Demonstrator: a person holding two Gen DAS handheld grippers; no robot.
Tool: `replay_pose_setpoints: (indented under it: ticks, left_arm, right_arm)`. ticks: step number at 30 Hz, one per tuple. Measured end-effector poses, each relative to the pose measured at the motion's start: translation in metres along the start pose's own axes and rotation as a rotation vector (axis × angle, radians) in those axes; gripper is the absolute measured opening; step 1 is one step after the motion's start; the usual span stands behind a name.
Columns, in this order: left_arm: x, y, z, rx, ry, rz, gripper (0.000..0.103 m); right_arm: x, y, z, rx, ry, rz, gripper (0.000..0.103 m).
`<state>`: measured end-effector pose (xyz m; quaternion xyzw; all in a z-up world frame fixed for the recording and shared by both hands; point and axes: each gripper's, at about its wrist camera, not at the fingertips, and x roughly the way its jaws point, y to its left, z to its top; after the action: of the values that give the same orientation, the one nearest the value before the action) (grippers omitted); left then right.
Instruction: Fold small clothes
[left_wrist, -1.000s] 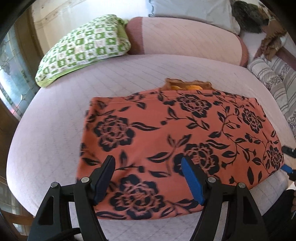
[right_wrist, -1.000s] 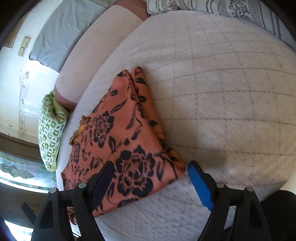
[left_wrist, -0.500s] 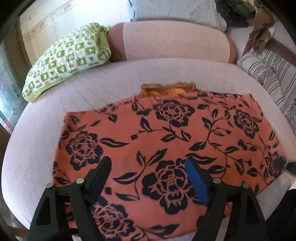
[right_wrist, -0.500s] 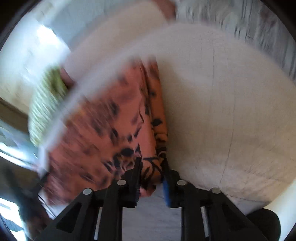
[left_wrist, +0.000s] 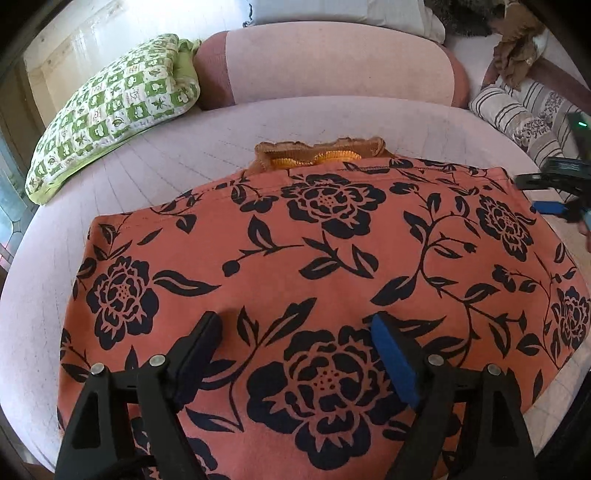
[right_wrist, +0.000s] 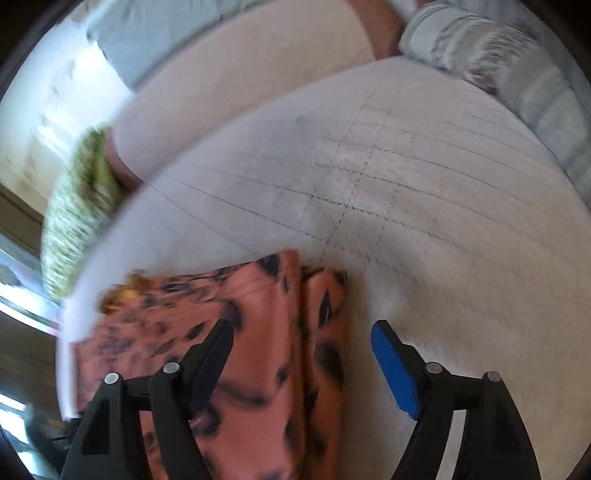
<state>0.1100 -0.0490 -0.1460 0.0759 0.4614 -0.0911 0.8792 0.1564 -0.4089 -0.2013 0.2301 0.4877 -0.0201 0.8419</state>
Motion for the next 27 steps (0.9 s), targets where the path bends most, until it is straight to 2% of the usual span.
replay_pose_setpoints:
  ticks: [1,2,4,6,7,9,11,12,13,14,16,17,19,20,22,24,25,26,27]
  left_arm:
    - [0.000,0.001,-0.001,0.001,-0.002,-0.002,0.084]
    - [0.000,0.001,-0.001,0.003,-0.005,-0.006,0.085]
    - [0.000,0.003,-0.002,0.006,-0.012,-0.012,0.085]
    - [-0.001,0.003,-0.003,0.008,-0.020,-0.018,0.085]
    - [-0.001,0.003,-0.004,0.008,-0.022,-0.018,0.085]
    - [-0.001,0.002,-0.001,0.004,-0.011,-0.013,0.085]
    - [-0.006,0.003,0.002,0.002,0.002,-0.018,0.085]
    - [-0.015,0.006,0.003,-0.006,-0.023,-0.022,0.085]
    - [-0.020,0.008,0.004,-0.010,-0.044,-0.022,0.085]
    - [-0.027,0.011,0.005,-0.015,-0.063,-0.021,0.085]
    - [-0.034,0.015,0.004,-0.017,-0.085,-0.021,0.085]
    - [-0.031,0.017,0.003,-0.019,-0.077,-0.012,0.085]
    - [-0.015,0.019,0.001,-0.019,-0.012,-0.002,0.085]
    - [-0.004,0.020,-0.002,-0.014,0.025,0.002,0.086]
    - [-0.002,0.020,-0.004,-0.003,-0.002,0.009,0.088]
    - [-0.008,0.020,0.000,-0.010,0.010,0.006,0.087]
    - [-0.015,0.021,0.001,-0.023,-0.002,-0.005,0.087]
    - [-0.023,0.022,0.002,-0.029,-0.021,-0.016,0.087]
    - [-0.035,0.022,0.001,-0.020,-0.052,-0.024,0.087]
  right_arm:
    - [0.008,0.008,0.001,-0.024,0.033,0.039,0.046]
    - [0.011,0.022,0.000,-0.083,0.053,0.006,0.026]
    - [-0.003,0.037,0.000,-0.144,-0.002,-0.023,0.015]
    - [-0.030,0.037,0.000,-0.142,-0.116,-0.049,0.014]
    - [-0.029,0.034,0.001,-0.141,-0.122,-0.063,0.014]
    - [-0.004,0.018,-0.001,-0.115,-0.049,-0.071,0.015]
    - [0.006,0.005,-0.008,-0.073,-0.036,-0.032,0.024]
    - [0.002,0.002,-0.009,-0.045,-0.050,-0.019,0.029]
    - [-0.006,0.000,-0.009,-0.017,-0.064,-0.020,0.052]
    - [-0.015,0.001,-0.010,-0.007,-0.088,-0.029,0.067]
    - [-0.042,0.008,-0.014,-0.022,-0.147,-0.033,0.066]
    - [-0.056,0.015,-0.018,-0.040,-0.161,-0.008,0.066]
    - [-0.074,0.029,-0.027,-0.054,-0.165,0.056,0.066]
    - [-0.079,0.034,-0.033,-0.051,-0.152,0.107,0.067]
    - [-0.078,0.043,-0.053,-0.048,-0.090,0.180,0.067]
    - [-0.056,0.036,-0.074,-0.043,-0.010,0.140,0.067]
    - [-0.038,0.026,-0.082,-0.026,0.054,0.096,0.063]
    - [-0.034,0.017,-0.088,-0.013,0.046,0.085,0.051]
    - [-0.042,0.015,-0.090,-0.004,0.016,0.092,0.050]
